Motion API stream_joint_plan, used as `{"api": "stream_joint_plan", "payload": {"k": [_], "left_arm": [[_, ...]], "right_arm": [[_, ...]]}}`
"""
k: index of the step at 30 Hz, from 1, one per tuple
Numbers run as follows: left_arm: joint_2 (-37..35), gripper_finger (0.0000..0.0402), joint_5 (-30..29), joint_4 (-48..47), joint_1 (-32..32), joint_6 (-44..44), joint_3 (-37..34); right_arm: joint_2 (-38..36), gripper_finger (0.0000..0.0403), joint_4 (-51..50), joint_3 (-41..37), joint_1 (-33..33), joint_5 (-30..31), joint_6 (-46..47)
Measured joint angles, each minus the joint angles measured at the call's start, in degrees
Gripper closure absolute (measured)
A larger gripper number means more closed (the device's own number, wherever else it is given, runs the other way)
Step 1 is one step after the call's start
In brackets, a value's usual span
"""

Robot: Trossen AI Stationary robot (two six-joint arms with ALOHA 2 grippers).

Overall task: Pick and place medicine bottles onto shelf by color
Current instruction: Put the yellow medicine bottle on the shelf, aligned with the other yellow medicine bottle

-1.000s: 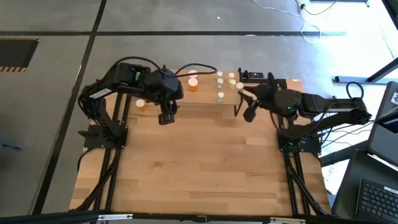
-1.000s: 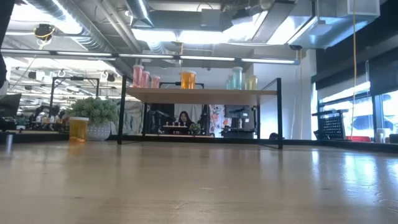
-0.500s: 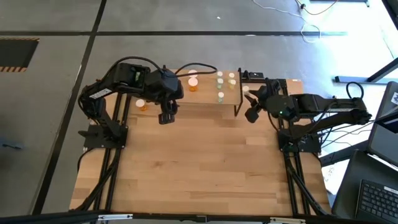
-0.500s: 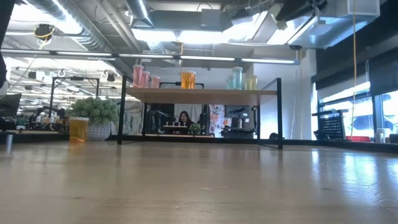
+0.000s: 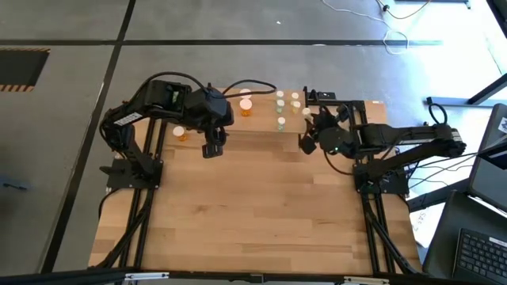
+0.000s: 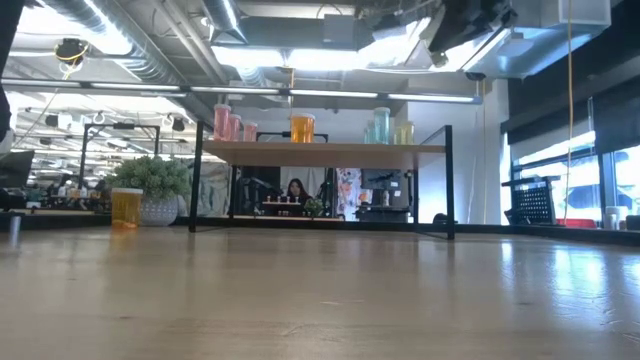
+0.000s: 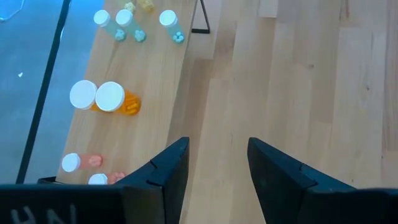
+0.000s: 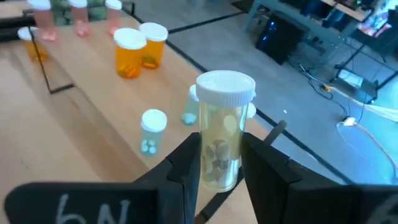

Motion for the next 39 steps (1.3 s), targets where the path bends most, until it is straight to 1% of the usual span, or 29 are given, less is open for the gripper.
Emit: {"api": "stream_joint_plan", "payload": {"k": [3, 9, 15, 24, 27, 30, 32, 33, 35, 37, 39], "left_arm": [[0.0, 0.0244, 0.0, 0.0, 0.0, -0.02, 0.0], [0.0, 0.0244, -0.02, 0.0, 0.0, 0.02, 0.0], [0.0, 0.0244, -0.02, 0.0, 0.0, -0.02, 0.0], [0.02, 0.0244, -0.02, 1.68, 0.0, -0.13, 0.0], [0.02, 0.0244, -0.02, 2.07, 0.0, -0.13, 0.0], [0.02, 0.0244, -0.02, 2.12, 0.0, -0.14, 0.0], [0.02, 0.0244, -0.02, 2.17, 0.0, -0.15, 0.0], [0.02, 0.0244, -0.02, 2.19, 0.0, -0.13, 0.0], [0.02, 0.0244, -0.02, 2.21, 0.0, -0.13, 0.0], [0.02, 0.0244, -0.02, 2.25, 0.0, -0.14, 0.0], [0.02, 0.0244, -0.02, 2.25, 0.25, -0.15, 0.0]], "right_arm": [[-0.3, 0.0293, -0.14, 0.02, -0.02, 0.83, 2.59], [-1.3, 0.0293, -3.83, 0.02, -0.02, 0.98, 5.85], [-1.83, 0.0293, -10.26, 0.02, -0.04, 3.0, 10.52], [-9.1, 0.0293, -15.89, 0.02, 0.02, 4.78, 15.34], [-11.67, 0.0293, -14.93, -2.58, 0.42, 5.84, 16.52], [-15.31, 0.0293, -10.23, -8.12, 0.78, 5.57, 17.87], [-17.79, 0.0293, -3.85, -11.82, 1.18, 4.79, 16.36], [-18.8, 0.0293, 1.07, -13.6, 1.48, 4.09, 14.3], [-20.06, 0.0293, 12.46, -17.29, 1.91, 2.41, 6.88], [-20.41, 0.0293, 23.4, -21.02, 2.01, 0.17, -1.45], [-20.31, 0.0293, 33.42, -24.68, 1.96, -2.64, -7.21]]}}
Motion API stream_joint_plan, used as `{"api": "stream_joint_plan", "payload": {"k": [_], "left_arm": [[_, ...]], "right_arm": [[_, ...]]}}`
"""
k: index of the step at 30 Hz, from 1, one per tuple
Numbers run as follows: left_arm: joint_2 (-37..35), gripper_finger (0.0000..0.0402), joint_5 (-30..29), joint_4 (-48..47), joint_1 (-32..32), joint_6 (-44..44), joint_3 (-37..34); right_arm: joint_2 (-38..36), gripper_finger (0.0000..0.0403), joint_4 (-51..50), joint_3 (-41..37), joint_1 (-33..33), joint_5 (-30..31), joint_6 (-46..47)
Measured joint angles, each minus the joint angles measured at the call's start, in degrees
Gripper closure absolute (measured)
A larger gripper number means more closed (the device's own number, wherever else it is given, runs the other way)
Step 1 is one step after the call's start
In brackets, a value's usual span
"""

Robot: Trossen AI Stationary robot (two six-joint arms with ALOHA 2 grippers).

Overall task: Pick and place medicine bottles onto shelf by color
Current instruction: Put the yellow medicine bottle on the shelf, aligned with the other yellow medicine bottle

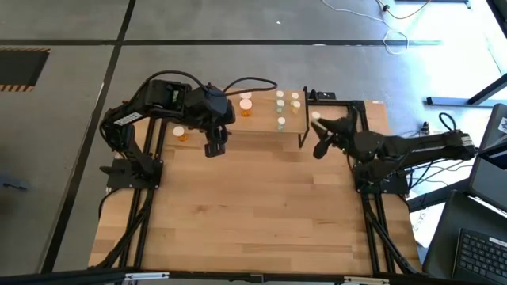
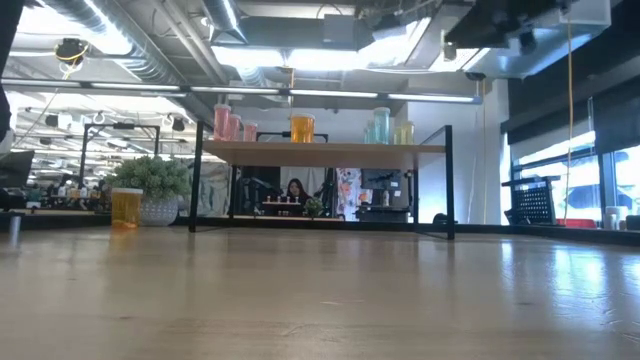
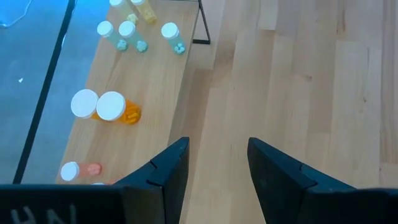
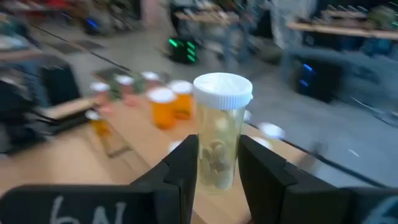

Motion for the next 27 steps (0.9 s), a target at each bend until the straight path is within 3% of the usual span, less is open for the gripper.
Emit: {"api": "stream_joint_plan", "payload": {"k": [3, 12, 20, 27], "left_arm": [[0.0, 0.0244, -0.06, 0.0, 0.14, -0.31, 0.0], [0.02, 0.0244, -0.04, 3.22, 0.12, -1.53, 0.0], [0.02, 0.0244, -0.15, 7.78, 0.55, -1.36, 0.0], [0.02, 0.0244, -0.27, 7.76, 0.62, -1.49, 0.02]], "right_arm": [[0.26, 0.0293, 10.47, -4.84, -0.42, -3.12, -4.03], [1.49, 0.0293, 26.34, -14.45, -0.52, -5.3, -6.68], [8.21, 0.0293, 34.8, -15.6, -0.8, -5.19, -11.21], [13.99, 0.0293, 36.22, -15.6, -3.24, -3.31, -8.2]]}}
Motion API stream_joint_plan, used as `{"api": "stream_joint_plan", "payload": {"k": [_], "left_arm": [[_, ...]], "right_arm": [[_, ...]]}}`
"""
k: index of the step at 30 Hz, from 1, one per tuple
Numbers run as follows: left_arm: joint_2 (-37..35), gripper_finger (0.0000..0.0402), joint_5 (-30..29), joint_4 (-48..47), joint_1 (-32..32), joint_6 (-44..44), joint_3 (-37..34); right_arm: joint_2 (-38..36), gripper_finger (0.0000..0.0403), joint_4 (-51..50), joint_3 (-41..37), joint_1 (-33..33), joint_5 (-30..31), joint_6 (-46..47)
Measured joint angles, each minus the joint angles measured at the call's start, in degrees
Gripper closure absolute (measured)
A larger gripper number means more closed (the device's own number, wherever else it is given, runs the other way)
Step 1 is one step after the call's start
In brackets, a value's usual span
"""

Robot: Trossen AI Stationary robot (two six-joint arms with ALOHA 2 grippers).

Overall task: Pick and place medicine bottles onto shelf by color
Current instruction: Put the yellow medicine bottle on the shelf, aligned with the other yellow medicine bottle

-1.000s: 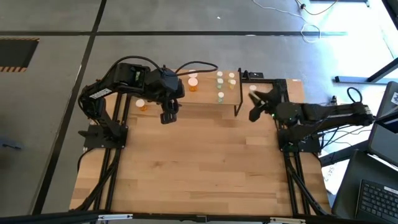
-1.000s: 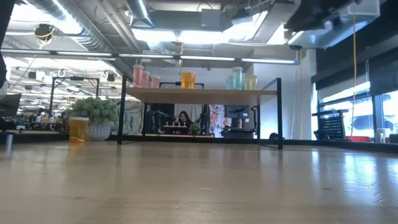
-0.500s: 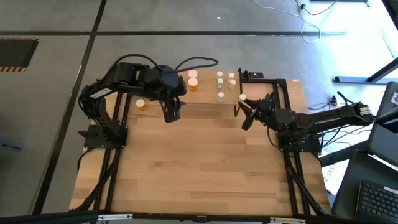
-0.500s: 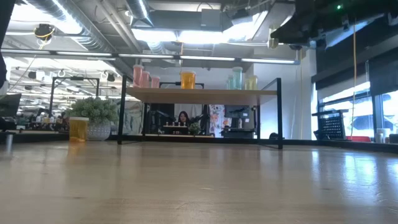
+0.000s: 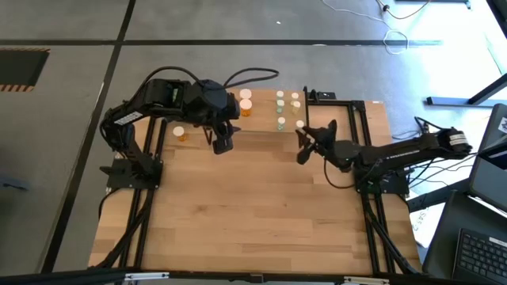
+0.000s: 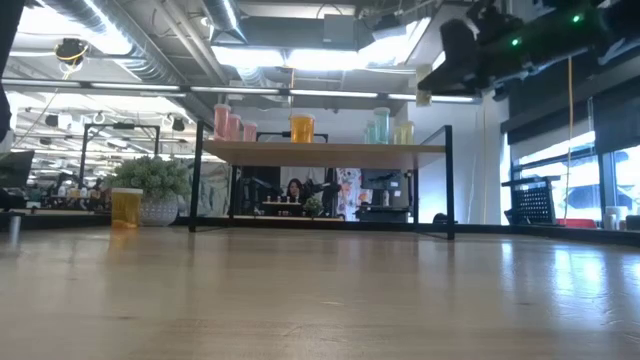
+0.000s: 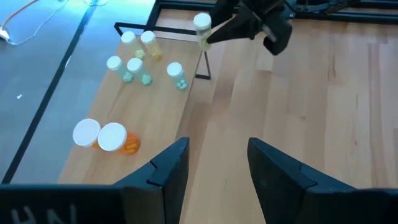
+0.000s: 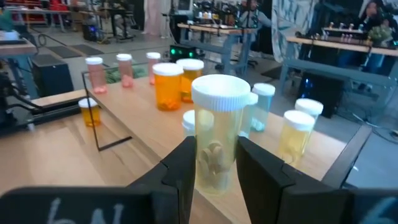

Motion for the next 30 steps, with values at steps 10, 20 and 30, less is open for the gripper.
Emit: {"api": "stream_joint_plan", "payload": {"k": [10, 20, 30], "left_arm": [[0.0, 0.0244, 0.01, 0.0, 0.0, -0.22, -0.01], [0.0, 0.0244, 0.05, -0.26, 0.02, -0.22, -0.02], [0.0, 0.0244, 0.09, -0.26, 0.0, -0.22, 0.01]], "right_arm": [[6.55, 0.0293, 6.39, 0.0, -2.32, 0.02, 2.31], [11.58, 0.0293, 7.78, 0.0, -3.95, 1.31, 4.84], [13.62, 0.0293, 7.71, 0.0, -3.97, 5.26, 6.83]]}}
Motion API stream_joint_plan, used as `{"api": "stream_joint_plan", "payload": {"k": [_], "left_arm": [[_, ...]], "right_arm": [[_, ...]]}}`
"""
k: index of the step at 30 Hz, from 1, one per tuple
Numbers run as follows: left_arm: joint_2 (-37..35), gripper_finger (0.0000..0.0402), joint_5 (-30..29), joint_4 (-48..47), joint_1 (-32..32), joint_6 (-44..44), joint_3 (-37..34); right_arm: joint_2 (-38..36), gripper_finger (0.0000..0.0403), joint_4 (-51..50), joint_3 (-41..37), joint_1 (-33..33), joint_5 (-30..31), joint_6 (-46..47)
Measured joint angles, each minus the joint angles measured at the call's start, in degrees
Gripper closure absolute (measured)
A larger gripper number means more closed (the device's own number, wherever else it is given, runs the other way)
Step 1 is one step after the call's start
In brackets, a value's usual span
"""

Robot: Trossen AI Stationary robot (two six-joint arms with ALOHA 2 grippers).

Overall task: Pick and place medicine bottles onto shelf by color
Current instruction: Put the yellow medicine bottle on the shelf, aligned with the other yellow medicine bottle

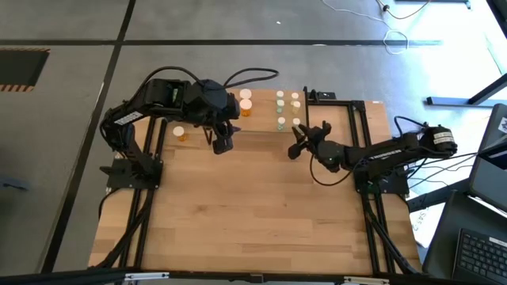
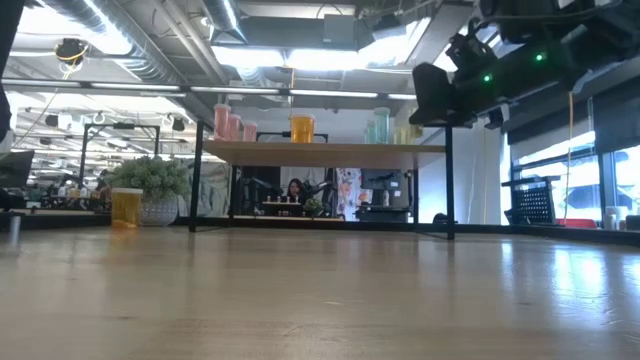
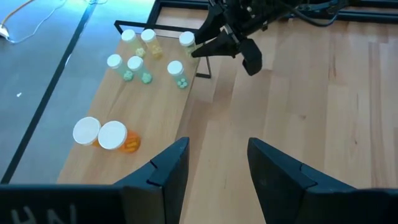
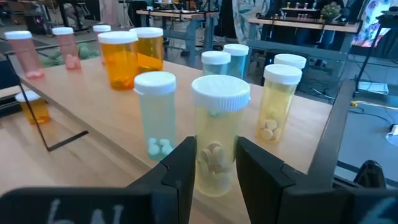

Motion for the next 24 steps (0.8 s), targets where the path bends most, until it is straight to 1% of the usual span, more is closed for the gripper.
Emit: {"api": "stream_joint_plan", "payload": {"k": [13, 21, 24], "left_arm": [[0.0, 0.0244, -0.02, -0.04, 0.0, 0.0, 0.0], [0.0, 0.0244, -0.01, -0.04, 0.0, 0.0, 0.0], [0.0, 0.0244, -0.02, -0.04, 0.01, 0.0, 0.0]], "right_arm": [[0.91, 0.0293, -0.78, 0.02, -0.02, 1.5, -0.56], [3.84, 0.0293, -0.09, 0.22, -0.07, 2.36, 3.74], [4.26, 0.0293, 0.21, 0.26, -0.07, 2.47, 3.82]]}}
